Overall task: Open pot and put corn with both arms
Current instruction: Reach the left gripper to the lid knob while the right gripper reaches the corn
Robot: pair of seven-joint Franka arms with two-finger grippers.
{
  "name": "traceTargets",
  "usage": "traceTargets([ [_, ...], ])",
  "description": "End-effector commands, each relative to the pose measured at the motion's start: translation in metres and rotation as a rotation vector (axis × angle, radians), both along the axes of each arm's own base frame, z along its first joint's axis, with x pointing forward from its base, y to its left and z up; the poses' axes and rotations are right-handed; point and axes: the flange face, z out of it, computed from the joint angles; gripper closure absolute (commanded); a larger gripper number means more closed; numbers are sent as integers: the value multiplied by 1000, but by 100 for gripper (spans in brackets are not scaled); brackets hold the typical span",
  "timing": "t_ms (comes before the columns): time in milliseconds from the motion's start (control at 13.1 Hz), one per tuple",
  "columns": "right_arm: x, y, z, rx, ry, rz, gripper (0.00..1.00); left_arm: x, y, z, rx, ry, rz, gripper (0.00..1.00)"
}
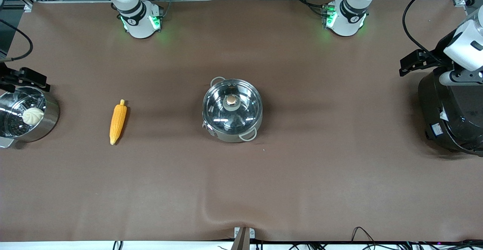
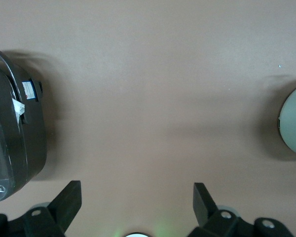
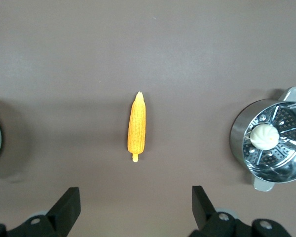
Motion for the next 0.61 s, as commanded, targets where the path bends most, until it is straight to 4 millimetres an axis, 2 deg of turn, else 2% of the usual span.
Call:
traceTargets([
  [0,-6,-4,-10,34,-21,-83,0,-4,2,7,7,16,-15,0],
  [229,-7,1,-8,35,-21,-76,0,0,4,17,15,3,-12,0],
  [535,-7,2,-7,35,-21,-71,0,8,-7,1,14,32,-20,0],
])
